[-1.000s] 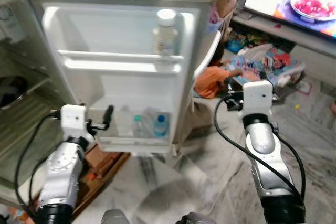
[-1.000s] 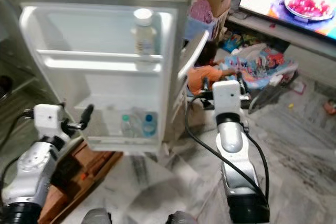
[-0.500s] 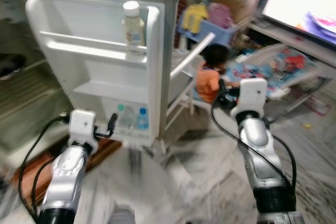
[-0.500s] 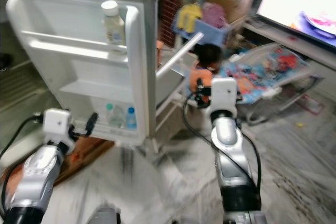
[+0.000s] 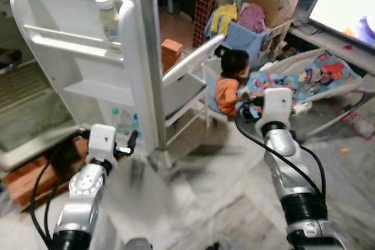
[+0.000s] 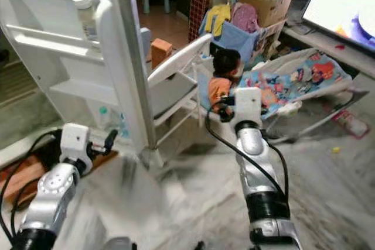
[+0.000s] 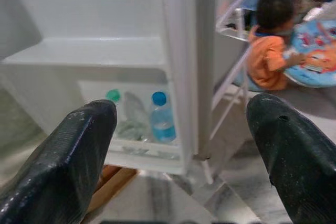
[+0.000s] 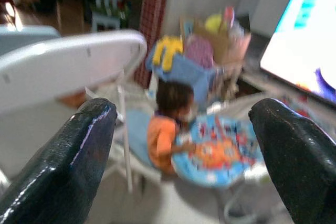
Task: Restocking fridge
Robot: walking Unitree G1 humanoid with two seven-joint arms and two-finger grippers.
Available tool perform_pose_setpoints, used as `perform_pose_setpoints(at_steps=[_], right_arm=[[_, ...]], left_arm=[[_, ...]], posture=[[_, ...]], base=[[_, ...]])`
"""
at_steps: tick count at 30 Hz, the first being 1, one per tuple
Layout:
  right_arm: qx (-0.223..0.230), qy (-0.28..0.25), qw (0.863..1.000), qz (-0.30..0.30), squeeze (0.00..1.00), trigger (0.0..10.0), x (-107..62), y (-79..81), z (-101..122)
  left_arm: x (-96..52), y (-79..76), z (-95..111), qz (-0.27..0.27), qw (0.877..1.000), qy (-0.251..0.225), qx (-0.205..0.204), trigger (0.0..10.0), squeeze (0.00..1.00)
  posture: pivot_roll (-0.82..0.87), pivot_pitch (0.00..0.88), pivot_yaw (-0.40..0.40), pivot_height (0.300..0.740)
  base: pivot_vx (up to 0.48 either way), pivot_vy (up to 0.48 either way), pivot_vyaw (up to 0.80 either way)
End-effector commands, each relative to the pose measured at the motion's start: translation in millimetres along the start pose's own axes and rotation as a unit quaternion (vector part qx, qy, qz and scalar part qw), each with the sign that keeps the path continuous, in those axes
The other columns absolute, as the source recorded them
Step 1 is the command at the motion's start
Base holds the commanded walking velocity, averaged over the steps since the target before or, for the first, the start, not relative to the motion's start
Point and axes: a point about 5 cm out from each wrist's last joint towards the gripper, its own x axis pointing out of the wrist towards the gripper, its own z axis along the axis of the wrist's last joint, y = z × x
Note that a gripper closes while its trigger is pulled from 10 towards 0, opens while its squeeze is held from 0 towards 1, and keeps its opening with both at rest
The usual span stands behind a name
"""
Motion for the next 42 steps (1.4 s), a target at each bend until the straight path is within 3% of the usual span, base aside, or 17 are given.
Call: perform_pose_setpoints(at_steps=[1,12,20,31,35,42], right_arm=[[0.009,-0.011,1.0,0.019,0.0,10.0,7.1,10.3,8],[0.031,-0.006,0.999,0.018,0.0,10.0,18.1,13.9,7],[0.054,0.008,0.998,-0.008,0.0,10.0,14.1,15.2,-6],[0.043,0.002,0.998,0.035,0.0,10.0,18.3,26.3,-2],[0.029,-0.016,0.997,0.069,0.0,10.0,24.2,32.2,7],[0.024,-0.026,0.996,0.076,0.0,10.0,30.2,34.6,15]], left_arm=[[-4.5,9.6,-4,0.028,1.0,0.01,-0.006,10.0,0.0],[-5.0,17.9,-7,0.048,0.999,0.014,-0.011,10.0,0.0],[3.3,14.4,0,0.011,1.0,0.011,-0.001,10.0,0.0],[6.5,19.2,2,0.008,1.0,0.007,-0.005,10.0,0.0],[5.6,17.7,-1,0.01,1.0,0.01,-0.008,10.0,0.0],[3.8,16.6,-3,0.013,1.0,0.013,-0.014,10.0,0.0]], posture=[[0.17,0.0,-0.075,0.74],[0.18,0.0,-0.081,0.74],[0.16,0.0,-0.004,0.74],[0.16,0.0,-0.034,0.74],[0.17,0.0,-0.046,0.74],[0.17,0.0,-0.052,0.74]], base=[[0.0,0.0,0.8],[0.0,0.0,0.8],[0.0,0.0,0.3],[0.432,0.0,0.0],[0.48,0.0,0.63],[0.48,0.0,0.76]])
